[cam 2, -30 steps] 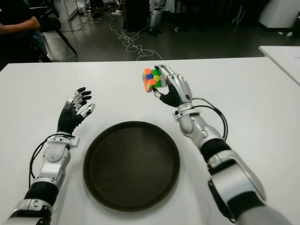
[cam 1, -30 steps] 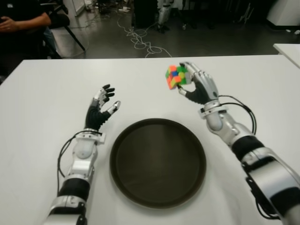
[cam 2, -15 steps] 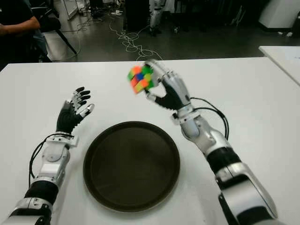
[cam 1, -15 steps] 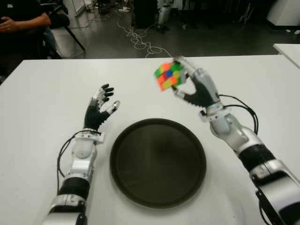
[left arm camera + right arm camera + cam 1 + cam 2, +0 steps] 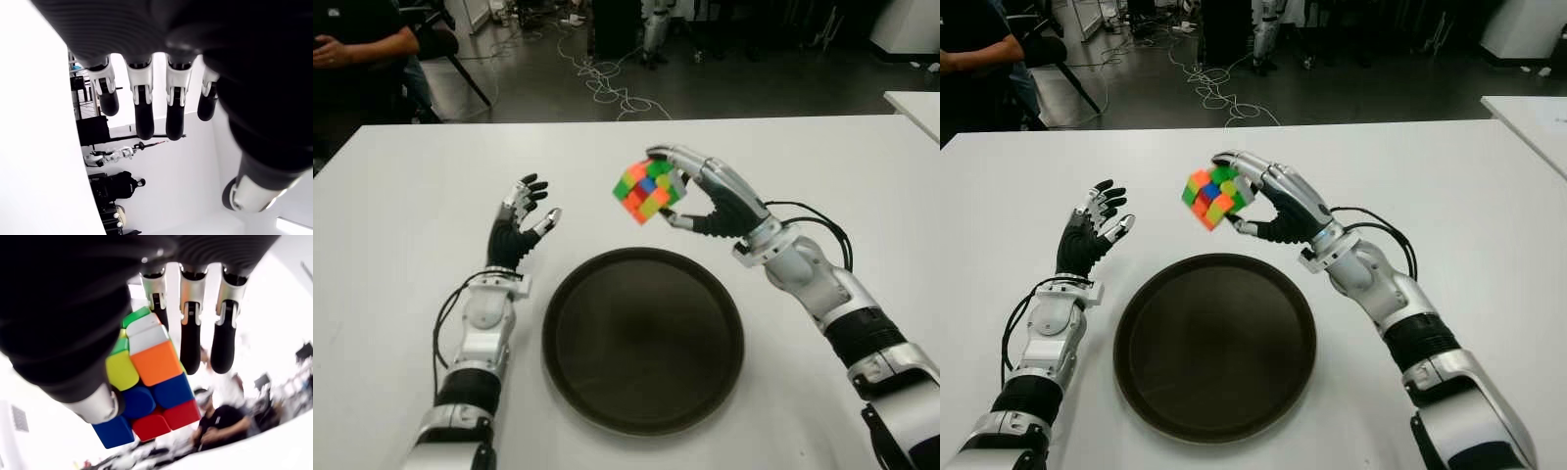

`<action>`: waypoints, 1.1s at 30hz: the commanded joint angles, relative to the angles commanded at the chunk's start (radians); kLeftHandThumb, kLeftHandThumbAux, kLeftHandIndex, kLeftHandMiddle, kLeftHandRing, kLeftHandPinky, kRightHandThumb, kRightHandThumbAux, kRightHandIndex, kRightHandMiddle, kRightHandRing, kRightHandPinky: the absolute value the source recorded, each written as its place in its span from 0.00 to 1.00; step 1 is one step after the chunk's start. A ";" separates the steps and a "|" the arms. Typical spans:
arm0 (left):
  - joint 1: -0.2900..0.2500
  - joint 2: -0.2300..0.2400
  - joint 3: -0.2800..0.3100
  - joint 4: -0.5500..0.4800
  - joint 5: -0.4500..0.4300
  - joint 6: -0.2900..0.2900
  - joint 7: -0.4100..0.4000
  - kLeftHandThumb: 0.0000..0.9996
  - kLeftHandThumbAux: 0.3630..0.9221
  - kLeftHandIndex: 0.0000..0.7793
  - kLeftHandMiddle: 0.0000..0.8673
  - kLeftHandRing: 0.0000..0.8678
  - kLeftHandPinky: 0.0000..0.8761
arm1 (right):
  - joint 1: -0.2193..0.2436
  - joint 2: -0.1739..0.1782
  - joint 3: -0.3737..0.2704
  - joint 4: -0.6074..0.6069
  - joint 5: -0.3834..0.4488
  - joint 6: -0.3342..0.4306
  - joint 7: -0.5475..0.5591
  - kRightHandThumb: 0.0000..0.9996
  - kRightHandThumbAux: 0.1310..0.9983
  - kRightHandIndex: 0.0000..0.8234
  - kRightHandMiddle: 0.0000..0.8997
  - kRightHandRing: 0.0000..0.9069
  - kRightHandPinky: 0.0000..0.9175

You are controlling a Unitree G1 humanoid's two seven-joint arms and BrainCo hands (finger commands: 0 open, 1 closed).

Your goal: Pick up the Rubik's Cube and put it in the plate

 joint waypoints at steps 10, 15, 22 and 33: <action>-0.002 0.000 0.004 0.001 -0.011 0.000 -0.016 0.04 0.62 0.18 0.24 0.19 0.12 | -0.015 -0.035 0.014 0.006 0.206 -0.031 0.335 0.69 0.69 0.52 0.72 0.72 0.69; -0.002 -0.002 0.006 0.000 -0.023 0.006 -0.025 0.05 0.61 0.17 0.23 0.18 0.10 | -0.022 -0.039 0.016 0.001 0.357 0.012 0.546 0.69 0.69 0.52 0.74 0.74 0.71; -0.006 0.000 0.009 0.009 -0.033 0.002 -0.035 0.05 0.61 0.17 0.23 0.18 0.09 | -0.036 -0.038 -0.002 -0.005 0.483 0.076 0.765 0.69 0.69 0.52 0.74 0.75 0.73; -0.006 0.008 0.003 0.015 -0.011 -0.007 -0.022 0.04 0.62 0.18 0.23 0.18 0.10 | -0.048 -0.014 -0.051 -0.001 0.569 0.155 0.950 0.69 0.69 0.52 0.76 0.76 0.73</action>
